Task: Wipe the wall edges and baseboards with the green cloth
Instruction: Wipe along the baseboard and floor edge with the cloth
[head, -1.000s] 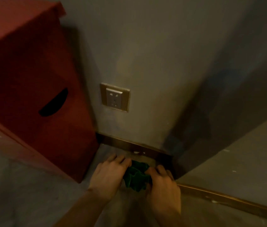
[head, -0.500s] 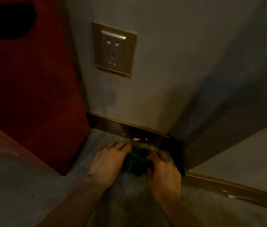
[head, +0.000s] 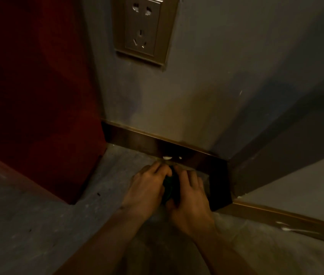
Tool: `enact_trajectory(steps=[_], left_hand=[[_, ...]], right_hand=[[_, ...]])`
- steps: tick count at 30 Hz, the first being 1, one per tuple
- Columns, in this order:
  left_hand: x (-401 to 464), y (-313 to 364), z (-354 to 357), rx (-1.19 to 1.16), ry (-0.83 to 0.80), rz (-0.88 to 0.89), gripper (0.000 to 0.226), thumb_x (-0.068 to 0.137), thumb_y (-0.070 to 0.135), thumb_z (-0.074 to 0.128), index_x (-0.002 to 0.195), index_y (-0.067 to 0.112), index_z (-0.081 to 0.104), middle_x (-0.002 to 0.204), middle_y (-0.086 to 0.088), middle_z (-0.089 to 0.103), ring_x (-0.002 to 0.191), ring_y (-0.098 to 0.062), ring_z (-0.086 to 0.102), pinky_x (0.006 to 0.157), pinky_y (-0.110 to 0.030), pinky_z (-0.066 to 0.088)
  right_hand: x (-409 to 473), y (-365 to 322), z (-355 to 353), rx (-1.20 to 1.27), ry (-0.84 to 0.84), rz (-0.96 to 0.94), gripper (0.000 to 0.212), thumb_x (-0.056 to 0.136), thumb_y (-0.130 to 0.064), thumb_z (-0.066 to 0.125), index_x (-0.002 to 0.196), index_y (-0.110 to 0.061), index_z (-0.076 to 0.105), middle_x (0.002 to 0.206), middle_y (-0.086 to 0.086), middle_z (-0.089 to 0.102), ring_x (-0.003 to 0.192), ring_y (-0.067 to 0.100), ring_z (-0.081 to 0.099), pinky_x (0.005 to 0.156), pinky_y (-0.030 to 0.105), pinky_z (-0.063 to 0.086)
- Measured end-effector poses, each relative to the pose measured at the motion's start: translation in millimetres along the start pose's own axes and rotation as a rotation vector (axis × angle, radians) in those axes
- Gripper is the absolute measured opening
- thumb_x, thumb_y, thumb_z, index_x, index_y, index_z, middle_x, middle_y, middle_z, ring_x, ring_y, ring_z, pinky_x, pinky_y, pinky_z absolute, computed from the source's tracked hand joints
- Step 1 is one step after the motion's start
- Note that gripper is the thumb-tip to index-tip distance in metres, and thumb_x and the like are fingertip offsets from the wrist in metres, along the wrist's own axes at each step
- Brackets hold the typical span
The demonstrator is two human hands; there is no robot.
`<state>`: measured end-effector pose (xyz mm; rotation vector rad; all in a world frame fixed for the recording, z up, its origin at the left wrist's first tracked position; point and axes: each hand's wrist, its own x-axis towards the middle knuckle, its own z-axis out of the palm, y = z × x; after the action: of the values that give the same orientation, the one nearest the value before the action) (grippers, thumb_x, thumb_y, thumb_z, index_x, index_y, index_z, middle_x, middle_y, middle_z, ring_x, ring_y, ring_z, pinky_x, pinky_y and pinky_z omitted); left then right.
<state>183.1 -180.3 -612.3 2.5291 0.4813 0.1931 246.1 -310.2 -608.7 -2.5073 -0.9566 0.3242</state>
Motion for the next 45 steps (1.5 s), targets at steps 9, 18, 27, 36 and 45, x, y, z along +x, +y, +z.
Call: enact_trajectory(steps=[9,18,27,36,45], left_hand=[[-9,-18,7,-0.097,0.061,0.07,0.062,0.068,0.036,0.066,0.125,0.034,0.041,0.127,0.012,0.046,0.117,-0.007,0.045,0.099,-0.025,0.042],[-21,-60,7,0.17,0.005,0.033,0.129,0.065,0.101,0.038,0.159,0.02,0.003,0.167,0.0,0.003,0.152,-0.014,-0.011,0.123,-0.043,-0.009],[-14,-66,29,0.276,-0.039,-0.078,0.14,0.056,0.107,0.027,0.158,0.015,-0.003,0.167,-0.008,-0.007,0.151,-0.025,-0.019,0.122,-0.05,-0.009],[-17,-69,36,0.283,-0.025,-0.075,0.138,0.059,0.105,0.027,0.158,0.012,0.006,0.167,-0.012,0.002,0.153,-0.026,-0.013,0.123,-0.053,0.001],[-2,-65,44,0.272,-0.005,-0.076,0.137,0.06,0.106,0.021,0.158,0.011,0.001,0.167,-0.012,0.0,0.152,-0.025,-0.015,0.123,-0.051,0.0]], right_hand=[[10,-9,23,-0.193,0.024,0.067,0.071,0.08,-0.041,0.056,0.142,-0.039,0.021,0.137,0.002,0.038,0.126,0.028,0.036,0.096,0.047,0.044],[10,-1,22,-0.345,0.001,-0.014,0.055,0.084,-0.043,0.059,0.133,-0.044,0.036,0.14,0.0,0.034,0.125,0.027,0.034,0.085,0.042,0.049],[10,9,4,-0.428,0.096,-0.031,0.063,0.066,-0.043,0.081,0.123,-0.034,0.055,0.12,0.007,0.05,0.104,0.03,0.049,0.06,0.039,0.048],[22,2,2,-0.543,0.052,-0.201,0.062,0.065,-0.036,0.081,0.121,-0.026,0.056,0.123,0.016,0.049,0.104,0.037,0.051,0.054,0.04,0.047],[64,-15,5,-0.807,-0.049,-0.526,0.059,0.069,-0.032,0.074,0.125,-0.019,0.059,0.133,0.011,0.05,0.117,0.038,0.04,0.087,0.051,0.044]])
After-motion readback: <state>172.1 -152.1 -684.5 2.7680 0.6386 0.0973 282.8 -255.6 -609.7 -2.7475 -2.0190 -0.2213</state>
